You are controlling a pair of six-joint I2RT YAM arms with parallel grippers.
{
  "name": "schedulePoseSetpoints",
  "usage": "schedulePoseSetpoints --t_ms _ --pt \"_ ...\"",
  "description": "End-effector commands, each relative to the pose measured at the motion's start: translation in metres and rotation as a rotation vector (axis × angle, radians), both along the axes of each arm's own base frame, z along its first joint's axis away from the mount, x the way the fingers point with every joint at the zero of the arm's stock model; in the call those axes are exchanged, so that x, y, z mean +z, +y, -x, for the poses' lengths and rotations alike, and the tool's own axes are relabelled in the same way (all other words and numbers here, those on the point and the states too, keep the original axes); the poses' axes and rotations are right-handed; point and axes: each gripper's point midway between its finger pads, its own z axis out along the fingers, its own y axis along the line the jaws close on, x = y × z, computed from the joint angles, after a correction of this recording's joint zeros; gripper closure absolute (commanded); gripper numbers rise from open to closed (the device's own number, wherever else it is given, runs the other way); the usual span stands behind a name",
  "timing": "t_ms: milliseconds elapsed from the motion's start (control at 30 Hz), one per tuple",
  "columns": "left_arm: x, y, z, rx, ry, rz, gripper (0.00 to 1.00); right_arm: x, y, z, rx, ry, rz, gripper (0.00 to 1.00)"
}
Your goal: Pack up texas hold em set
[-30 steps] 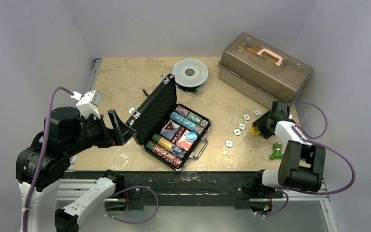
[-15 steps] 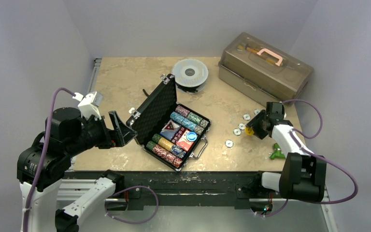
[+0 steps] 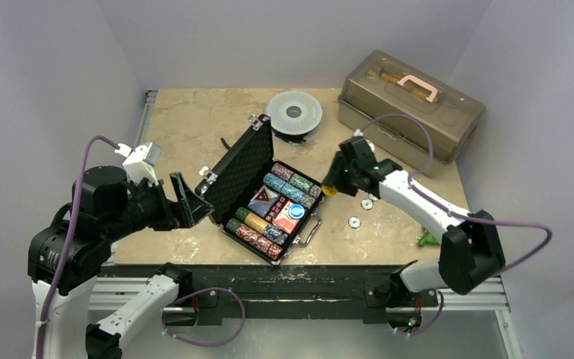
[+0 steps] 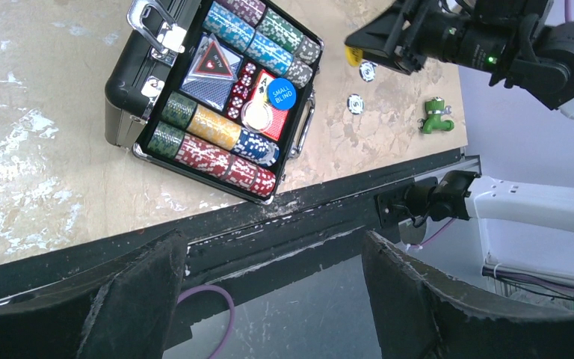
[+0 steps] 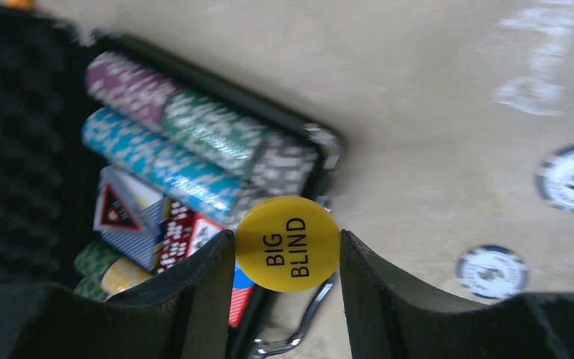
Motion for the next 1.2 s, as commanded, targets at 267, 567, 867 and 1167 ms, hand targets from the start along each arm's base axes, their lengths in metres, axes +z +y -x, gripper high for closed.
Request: schedulePoseSetpoints --t_ms 267,567,867,1167 --pt "0.004 0.001 -0.003 0.006 -0.031 -0.001 0.17 0.006 0.122 0.015 0.341 -0.013 0.218 0.57" --pt "0.003 0.001 -0.004 0.018 -0.023 0.004 0.17 -0.017 0.13 0.033 0.448 0.037 0.343 0.57" --pt "0.003 0.001 -0.004 0.019 -0.019 0.008 0.17 -0.028 0.127 0.03 0.453 0.051 0.402 0.54" --pt "0.002 0.001 -0.005 0.018 -0.017 0.0 0.17 -0.033 0.125 0.026 0.445 0.048 0.433 0.49"
